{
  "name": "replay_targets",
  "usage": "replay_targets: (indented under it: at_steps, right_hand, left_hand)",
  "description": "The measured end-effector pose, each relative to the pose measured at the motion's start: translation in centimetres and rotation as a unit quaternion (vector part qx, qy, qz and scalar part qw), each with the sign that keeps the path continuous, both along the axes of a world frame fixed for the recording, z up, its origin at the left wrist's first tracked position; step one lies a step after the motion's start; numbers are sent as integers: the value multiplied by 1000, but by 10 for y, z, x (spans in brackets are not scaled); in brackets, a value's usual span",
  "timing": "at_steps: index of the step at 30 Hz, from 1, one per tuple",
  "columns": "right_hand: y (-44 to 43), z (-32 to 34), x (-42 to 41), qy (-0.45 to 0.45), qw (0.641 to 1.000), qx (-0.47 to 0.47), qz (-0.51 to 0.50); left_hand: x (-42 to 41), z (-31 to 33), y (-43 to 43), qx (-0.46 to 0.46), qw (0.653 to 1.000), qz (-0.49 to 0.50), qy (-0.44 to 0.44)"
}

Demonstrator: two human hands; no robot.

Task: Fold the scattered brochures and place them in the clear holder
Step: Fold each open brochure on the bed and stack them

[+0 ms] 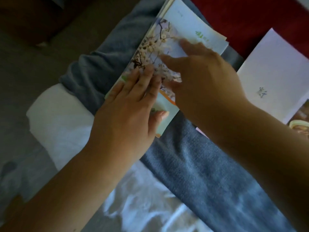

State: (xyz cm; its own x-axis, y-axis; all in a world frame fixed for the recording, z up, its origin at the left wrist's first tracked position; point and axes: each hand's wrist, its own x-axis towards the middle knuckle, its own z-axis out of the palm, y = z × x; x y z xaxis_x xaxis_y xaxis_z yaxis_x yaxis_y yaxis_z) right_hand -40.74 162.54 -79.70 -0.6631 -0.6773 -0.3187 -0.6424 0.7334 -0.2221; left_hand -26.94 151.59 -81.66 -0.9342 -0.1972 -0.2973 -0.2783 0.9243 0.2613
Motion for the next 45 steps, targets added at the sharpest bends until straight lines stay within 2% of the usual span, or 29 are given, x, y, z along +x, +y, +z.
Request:
replay_targets:
  at_steps: [4,7,12,18,21,23,26,29,34,39,45]
  right_hand:
    - [-12,-10,-7,-34,993,102,48]
    - [-15,-15,-9,-26,988,133,68]
    - [-11,-18,-14,-44,992,104,60]
    - [-6,-12,-18,-69,994,56,66]
    - [29,-4,-26,-69,995,-22,61]
    - [71,-2,-26,-33,996,-51,59]
    - [152,-3,-12,12,995,-87,-36]
    - [235,-10,10,66,986,-84,-127]
    - [343,-22,33,92,970,-18,-225]
    - [416,-27,50,101,941,13,-323]
    - [467,-35,75,91,934,16,-345]
  left_hand:
    - [-6,-5,-6,49,999,9,-14]
    - [-10,-8,-4,48,999,16,-13]
    - [-17,-7,1,54,997,34,-41]
    - [-21,8,12,-3,998,11,-69]
    - [-14,15,31,-56,998,-3,-33]
    - [-11,14,51,-30,999,-8,23]
    - [-14,6,91,27,991,-53,123]
    - [-27,4,138,59,980,-99,162]
    - [-51,0,223,67,980,-155,105]
    - [-74,-17,282,7,975,-202,95]
    - [-71,-36,299,-49,972,-202,109]
